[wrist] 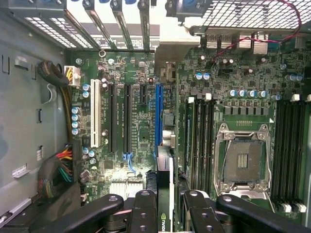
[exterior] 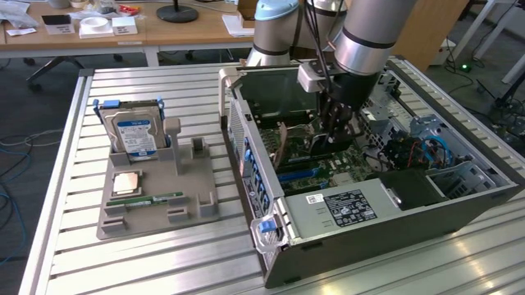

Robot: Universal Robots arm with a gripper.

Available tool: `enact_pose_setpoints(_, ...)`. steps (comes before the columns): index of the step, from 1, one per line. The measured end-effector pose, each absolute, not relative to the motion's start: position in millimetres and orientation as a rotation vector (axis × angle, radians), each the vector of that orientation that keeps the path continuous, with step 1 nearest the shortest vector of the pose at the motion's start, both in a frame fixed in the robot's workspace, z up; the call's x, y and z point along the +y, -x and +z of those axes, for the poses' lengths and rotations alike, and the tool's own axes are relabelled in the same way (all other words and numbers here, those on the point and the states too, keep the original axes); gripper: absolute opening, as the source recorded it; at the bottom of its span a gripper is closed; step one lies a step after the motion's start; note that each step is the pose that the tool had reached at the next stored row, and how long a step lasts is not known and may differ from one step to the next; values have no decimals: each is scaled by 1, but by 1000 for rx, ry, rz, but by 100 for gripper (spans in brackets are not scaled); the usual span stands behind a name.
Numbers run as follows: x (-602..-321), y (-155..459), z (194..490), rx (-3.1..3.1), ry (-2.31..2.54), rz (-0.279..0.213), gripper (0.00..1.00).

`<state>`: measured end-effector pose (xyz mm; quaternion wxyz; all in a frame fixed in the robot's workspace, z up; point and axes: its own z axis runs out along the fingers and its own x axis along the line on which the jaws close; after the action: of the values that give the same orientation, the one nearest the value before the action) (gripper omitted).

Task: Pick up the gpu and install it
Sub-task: 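Insert the gpu into the slot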

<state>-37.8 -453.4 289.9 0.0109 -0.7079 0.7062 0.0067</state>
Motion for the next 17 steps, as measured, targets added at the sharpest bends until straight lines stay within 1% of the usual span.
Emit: enact_pose_setpoints(17,-454,43,277,2203,2209,21,26)
